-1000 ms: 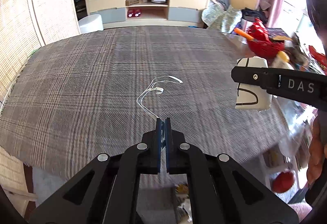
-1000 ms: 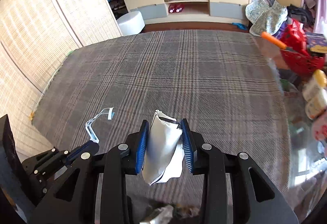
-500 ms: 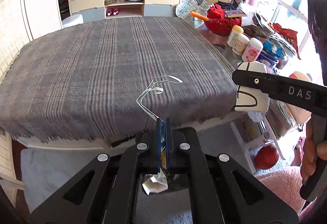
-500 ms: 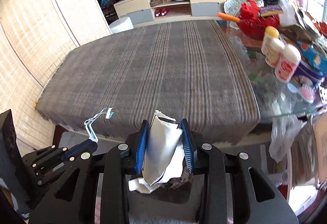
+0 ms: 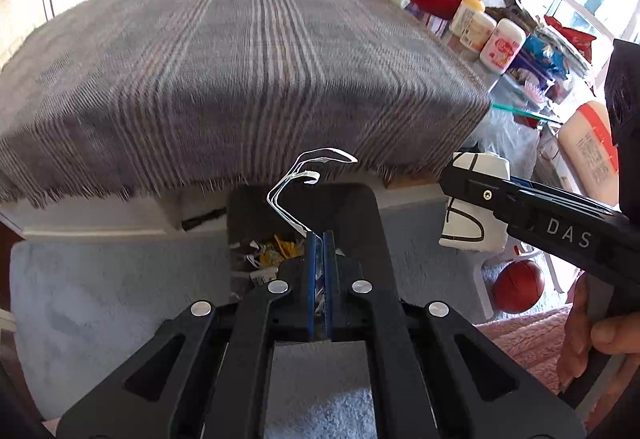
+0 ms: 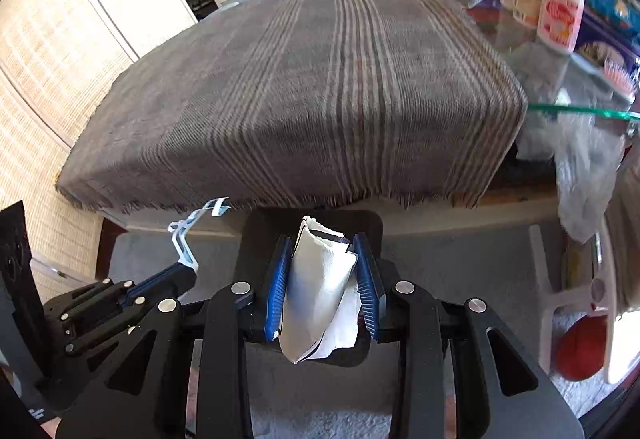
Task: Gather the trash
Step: 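Carry both items over the bin and open both tools to drop them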
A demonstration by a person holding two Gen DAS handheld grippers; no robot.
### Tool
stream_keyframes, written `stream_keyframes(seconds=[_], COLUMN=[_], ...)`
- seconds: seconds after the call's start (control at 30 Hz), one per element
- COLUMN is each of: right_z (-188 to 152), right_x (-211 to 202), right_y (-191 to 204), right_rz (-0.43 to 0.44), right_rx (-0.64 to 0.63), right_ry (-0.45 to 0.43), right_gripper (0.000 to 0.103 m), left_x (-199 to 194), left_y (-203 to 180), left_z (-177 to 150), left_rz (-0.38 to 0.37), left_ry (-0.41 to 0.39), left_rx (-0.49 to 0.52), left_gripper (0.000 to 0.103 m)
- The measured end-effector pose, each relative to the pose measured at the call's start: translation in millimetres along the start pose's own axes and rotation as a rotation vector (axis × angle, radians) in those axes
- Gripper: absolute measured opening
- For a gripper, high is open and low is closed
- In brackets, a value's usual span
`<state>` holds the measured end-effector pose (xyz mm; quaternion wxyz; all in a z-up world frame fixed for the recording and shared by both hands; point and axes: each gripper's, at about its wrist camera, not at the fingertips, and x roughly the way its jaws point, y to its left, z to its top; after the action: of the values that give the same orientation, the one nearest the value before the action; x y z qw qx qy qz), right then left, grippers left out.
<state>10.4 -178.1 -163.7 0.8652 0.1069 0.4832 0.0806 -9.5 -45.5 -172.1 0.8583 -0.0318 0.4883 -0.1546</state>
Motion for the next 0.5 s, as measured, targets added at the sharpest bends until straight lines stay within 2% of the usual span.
stream_keyframes(seconds=[0.2, 0.5], right_z=[-10.2, -12.3], right_x=[30.3, 48.8], right_y=[-8.1, -13.4], right_rz=[-0.002, -0.010], right_rx=[0.021, 0.035], right_ry=[0.052, 0.065], right_gripper=[0.033, 0.033], left_x=[33.7, 56.0], left_y=[12.2, 18.5], left_z=[-14.9, -17.1], left_rz=[-0.010, -0.005], left_ry=[0.066, 0.097], left_rx=[-0.025, -0.029], left_gripper=[0.002, 0.002])
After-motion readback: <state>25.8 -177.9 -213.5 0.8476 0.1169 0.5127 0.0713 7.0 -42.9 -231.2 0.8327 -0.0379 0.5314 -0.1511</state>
